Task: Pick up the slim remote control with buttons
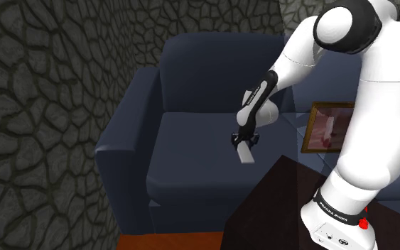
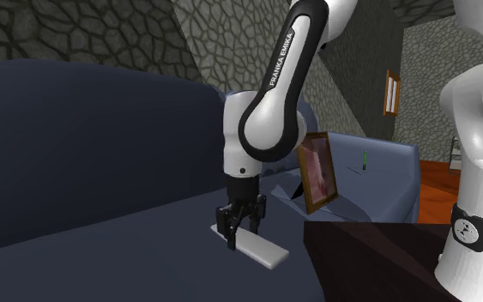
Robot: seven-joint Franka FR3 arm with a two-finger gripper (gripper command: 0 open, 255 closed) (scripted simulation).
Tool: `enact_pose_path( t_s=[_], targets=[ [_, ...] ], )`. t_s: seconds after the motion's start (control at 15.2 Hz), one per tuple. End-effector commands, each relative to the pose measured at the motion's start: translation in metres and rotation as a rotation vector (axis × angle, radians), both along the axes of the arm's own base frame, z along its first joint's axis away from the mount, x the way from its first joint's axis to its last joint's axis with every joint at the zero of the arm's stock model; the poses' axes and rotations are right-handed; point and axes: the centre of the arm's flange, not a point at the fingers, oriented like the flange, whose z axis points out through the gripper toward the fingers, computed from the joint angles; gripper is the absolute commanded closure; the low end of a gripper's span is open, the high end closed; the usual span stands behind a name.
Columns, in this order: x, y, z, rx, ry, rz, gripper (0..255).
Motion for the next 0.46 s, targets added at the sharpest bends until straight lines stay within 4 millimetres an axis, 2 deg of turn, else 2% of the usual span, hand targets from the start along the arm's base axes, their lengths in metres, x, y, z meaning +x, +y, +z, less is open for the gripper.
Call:
enact_pose_path(
  t_s=[0.0,0.26,0.4],
  targets=[
    [0.001,0.001,0.01,0.0,0.0,0.0,255],
    [0.001,0.001,0.031,0.0,0.0,0.0,255],
    [0.001,0.001,0.032,0.0,0.0,0.0,255]
  ],
)
